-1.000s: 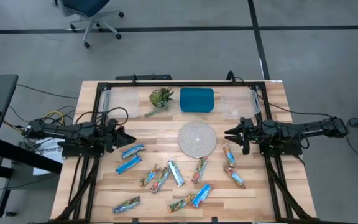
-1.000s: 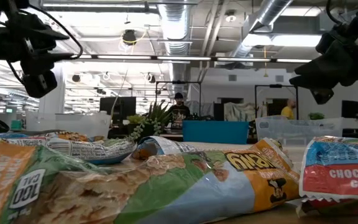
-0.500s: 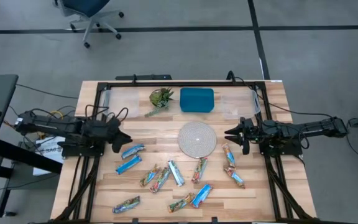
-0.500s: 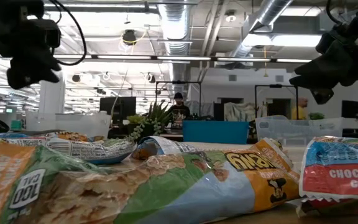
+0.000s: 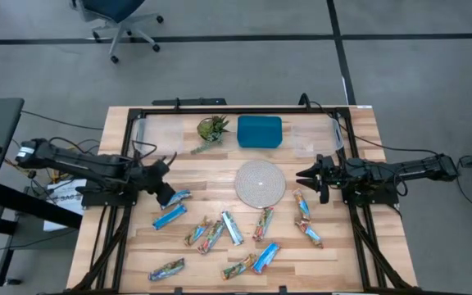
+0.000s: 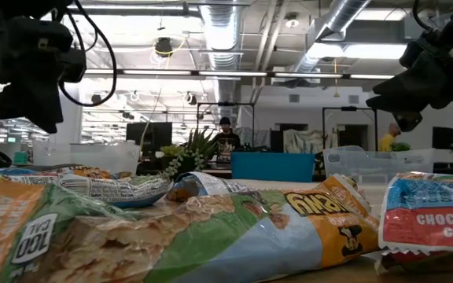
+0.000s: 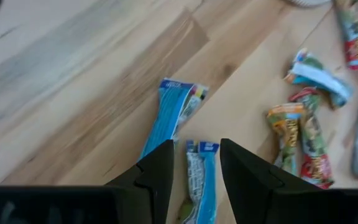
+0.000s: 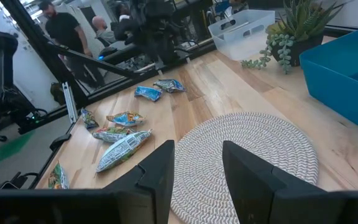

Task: Pick and place Granola Bars by type
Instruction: Put the blue granola bar into the left transparent bin

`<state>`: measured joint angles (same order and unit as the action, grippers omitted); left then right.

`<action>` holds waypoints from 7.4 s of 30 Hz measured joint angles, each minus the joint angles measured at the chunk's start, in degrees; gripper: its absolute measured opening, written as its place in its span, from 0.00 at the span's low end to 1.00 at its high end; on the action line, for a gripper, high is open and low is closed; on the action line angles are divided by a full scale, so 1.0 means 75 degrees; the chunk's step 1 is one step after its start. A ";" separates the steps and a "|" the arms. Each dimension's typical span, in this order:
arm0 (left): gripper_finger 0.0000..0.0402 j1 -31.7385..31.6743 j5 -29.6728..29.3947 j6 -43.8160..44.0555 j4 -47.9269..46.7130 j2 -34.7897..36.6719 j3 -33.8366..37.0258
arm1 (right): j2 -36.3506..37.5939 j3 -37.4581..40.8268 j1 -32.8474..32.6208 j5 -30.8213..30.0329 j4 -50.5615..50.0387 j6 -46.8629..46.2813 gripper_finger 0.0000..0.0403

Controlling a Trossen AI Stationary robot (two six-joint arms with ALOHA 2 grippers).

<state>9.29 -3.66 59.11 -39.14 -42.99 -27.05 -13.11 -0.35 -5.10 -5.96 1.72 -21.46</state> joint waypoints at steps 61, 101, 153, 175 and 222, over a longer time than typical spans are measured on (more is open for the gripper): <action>0.23 0.0607 -0.0111 -0.1660 0.0826 -0.3192 0.0044 | 0.0001 -0.0001 0.0000 -0.0003 0.0000 -0.0001 0.32; 0.22 -0.5681 -0.1388 -0.3896 -0.0898 -0.0323 -0.1897 | 0.0001 0.0001 -0.0001 -0.0003 0.0002 -0.0001 0.32; 0.33 -0.5158 0.1524 -0.4427 -0.0699 -0.0491 -0.1897 | 0.0001 -0.0001 -0.0002 -0.0002 0.0001 -0.0001 0.32; 0.32 0.0029 0.1595 -0.2883 -0.2299 -0.0727 -0.1897 | 0.0001 0.0002 0.0000 -0.0003 0.0001 0.0000 0.32; 0.53 0.1628 0.0805 -0.0997 -0.0523 -0.5291 -0.1856 | -0.0001 -0.0001 0.0000 -0.0003 0.0000 -0.0001 0.32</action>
<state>21.51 2.38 51.64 -43.06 -82.67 -40.97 -13.13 -0.36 -5.10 -5.98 1.72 -21.47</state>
